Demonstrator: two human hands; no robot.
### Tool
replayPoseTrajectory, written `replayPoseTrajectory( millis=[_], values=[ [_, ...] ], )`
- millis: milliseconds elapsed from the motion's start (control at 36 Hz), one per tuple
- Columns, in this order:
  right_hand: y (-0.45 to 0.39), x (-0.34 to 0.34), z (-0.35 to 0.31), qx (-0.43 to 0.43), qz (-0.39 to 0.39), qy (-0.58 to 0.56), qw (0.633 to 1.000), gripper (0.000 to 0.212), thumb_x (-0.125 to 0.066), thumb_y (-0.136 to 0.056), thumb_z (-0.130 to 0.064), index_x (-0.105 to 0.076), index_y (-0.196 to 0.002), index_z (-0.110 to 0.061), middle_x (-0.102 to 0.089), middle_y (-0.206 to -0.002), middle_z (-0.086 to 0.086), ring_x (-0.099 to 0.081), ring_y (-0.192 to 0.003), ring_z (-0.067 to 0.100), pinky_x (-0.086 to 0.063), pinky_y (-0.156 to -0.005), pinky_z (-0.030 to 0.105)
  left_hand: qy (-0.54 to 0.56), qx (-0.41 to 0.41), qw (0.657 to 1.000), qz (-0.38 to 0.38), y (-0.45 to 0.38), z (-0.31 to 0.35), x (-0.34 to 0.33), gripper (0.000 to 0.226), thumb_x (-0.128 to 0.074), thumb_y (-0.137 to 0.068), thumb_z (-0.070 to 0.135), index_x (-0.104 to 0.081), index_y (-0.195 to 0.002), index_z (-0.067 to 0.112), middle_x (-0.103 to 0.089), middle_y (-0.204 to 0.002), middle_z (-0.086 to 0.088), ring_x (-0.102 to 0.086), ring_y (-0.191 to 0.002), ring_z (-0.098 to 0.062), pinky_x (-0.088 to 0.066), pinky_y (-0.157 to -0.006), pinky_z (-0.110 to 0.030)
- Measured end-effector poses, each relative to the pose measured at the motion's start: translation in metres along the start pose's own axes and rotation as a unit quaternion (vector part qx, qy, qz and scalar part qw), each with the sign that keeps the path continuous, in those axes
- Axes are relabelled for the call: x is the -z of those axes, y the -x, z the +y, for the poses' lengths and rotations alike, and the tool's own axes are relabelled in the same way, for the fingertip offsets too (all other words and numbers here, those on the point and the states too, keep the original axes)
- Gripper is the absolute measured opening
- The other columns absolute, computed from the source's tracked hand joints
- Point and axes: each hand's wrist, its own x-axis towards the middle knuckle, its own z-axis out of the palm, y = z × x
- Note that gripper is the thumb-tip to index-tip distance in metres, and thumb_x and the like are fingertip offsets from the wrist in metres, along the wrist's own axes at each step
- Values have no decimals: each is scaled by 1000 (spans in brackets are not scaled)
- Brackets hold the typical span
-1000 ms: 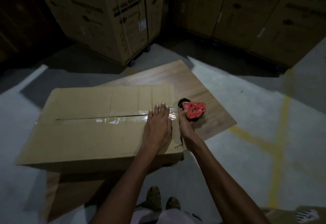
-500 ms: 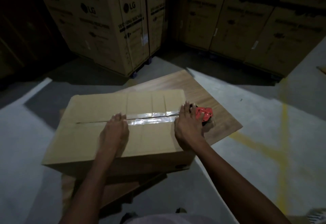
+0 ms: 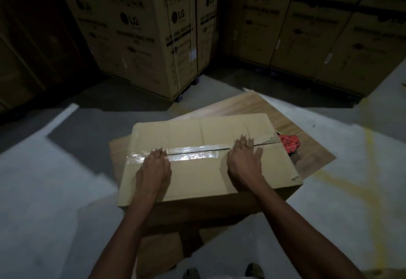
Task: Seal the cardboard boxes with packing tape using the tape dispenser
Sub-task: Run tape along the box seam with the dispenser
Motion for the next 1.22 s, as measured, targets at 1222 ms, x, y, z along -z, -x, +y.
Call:
replayPoseTrajectory(
  millis=[1222],
  values=[
    [29,-32,-120,142,5,27,989,60,-16,-110,-35,-24,-166,-13,-20,-174,3,-14,-160,34,-16,-127,51,128,220,959,127,-20,-95,13,57,-36,-107,45,-70,-91,2,-70,-91,-17,-67,-84,-33,-56,-77,-39]
  ],
)
